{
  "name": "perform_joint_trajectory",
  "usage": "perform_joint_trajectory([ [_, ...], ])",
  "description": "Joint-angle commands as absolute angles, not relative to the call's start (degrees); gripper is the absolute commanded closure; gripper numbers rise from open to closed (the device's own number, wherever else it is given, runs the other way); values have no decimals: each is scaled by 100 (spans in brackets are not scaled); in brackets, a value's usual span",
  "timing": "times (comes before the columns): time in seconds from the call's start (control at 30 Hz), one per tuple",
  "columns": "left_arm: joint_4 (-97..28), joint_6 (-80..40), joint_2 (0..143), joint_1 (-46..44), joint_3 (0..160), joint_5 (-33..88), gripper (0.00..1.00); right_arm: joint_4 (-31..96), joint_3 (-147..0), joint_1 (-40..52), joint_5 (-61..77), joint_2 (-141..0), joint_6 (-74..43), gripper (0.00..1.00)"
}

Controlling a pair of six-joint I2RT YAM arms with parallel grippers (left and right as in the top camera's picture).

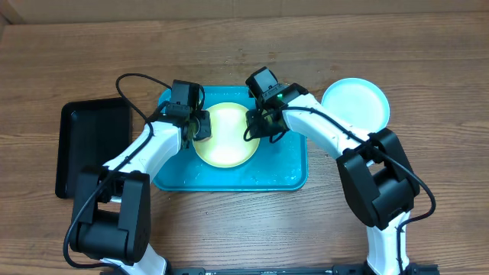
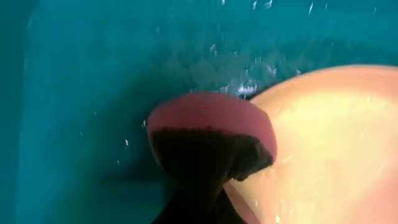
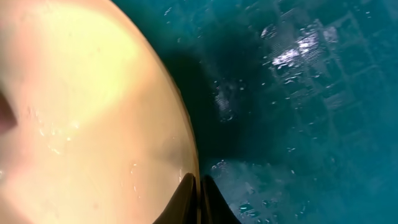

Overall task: Clean dirty plates on tray and stack at the side
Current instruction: 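Lower the plate and scrub it again with the left gripper's sponge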

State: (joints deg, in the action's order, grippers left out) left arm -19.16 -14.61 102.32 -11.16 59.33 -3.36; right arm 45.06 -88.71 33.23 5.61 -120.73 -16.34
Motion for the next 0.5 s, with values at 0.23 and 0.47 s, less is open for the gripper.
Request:
perform_joint_trajectory([
  [0.23,-1087,-1413,10191,-1100,5913,-635,96,4762,-8833,3782,827,-12057,-1175,96],
  [0.47,-1094,-1413,10191,-1090,5913,-593,96,4764,-8831,3894,781,-12057,-1199,96],
])
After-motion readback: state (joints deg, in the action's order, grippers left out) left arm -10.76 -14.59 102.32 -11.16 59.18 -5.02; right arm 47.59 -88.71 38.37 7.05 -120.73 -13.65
